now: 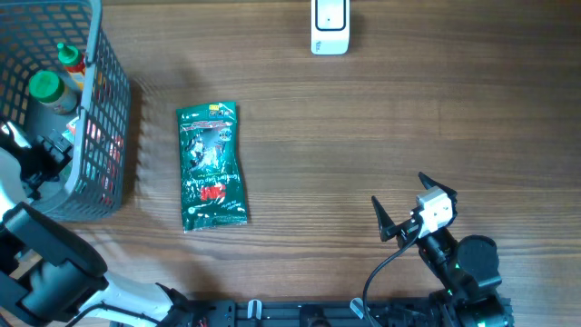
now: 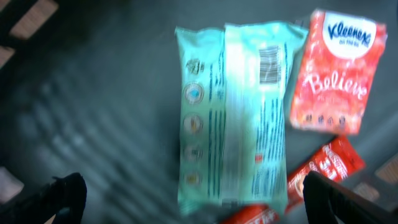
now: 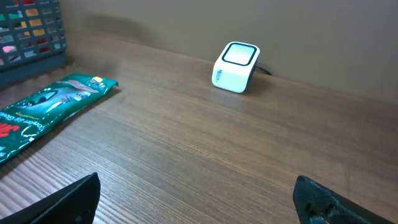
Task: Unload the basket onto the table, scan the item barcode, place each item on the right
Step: 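Grasp the pale green tissue pack in the basket with the left gripper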
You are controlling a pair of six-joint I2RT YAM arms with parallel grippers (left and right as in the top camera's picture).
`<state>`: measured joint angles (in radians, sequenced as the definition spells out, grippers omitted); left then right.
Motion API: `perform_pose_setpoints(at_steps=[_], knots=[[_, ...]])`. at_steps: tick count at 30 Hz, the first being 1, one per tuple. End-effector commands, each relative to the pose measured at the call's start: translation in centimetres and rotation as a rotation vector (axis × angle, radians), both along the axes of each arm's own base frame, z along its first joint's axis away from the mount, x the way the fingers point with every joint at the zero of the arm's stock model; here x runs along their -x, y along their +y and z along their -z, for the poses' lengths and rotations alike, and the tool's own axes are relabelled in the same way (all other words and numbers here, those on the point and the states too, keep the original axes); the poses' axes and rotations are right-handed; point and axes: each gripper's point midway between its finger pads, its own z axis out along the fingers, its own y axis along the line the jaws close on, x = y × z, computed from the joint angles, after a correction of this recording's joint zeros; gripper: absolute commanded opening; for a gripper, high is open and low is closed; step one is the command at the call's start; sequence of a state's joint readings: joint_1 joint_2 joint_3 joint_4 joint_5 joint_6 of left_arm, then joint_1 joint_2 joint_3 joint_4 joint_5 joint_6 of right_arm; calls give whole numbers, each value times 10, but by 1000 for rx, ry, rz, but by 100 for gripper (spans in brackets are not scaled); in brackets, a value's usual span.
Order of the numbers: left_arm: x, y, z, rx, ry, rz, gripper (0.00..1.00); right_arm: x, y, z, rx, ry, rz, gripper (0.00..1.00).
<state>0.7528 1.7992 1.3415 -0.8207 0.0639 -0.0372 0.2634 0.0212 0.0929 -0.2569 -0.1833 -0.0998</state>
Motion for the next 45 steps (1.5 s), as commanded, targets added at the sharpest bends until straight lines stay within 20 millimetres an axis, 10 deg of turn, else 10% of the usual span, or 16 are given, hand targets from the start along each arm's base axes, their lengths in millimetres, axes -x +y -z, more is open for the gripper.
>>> perform_pose_setpoints(at_steps=[1,15,22,27,37,45], knots=[[-3,-9,22,30,-23,42,100,1,1,-7,-4,-22,-11,100],[-10,-12,69,85,10,61,99,1,1,-7,-4,-22,-11,100],[-13,-8,68,82,0,42,28,1,1,-7,-4,-22,-11,100],[-19,-2,40,50,-41,21,34,1,1,-7,-4,-22,-11,100],[-19,39,-136,-97,-398,-236,35,1,1,-7,-4,-22,-11,100],[-22,-40,-300,-59,-898,-54,35,1,1,-7,-4,-22,-11,100]])
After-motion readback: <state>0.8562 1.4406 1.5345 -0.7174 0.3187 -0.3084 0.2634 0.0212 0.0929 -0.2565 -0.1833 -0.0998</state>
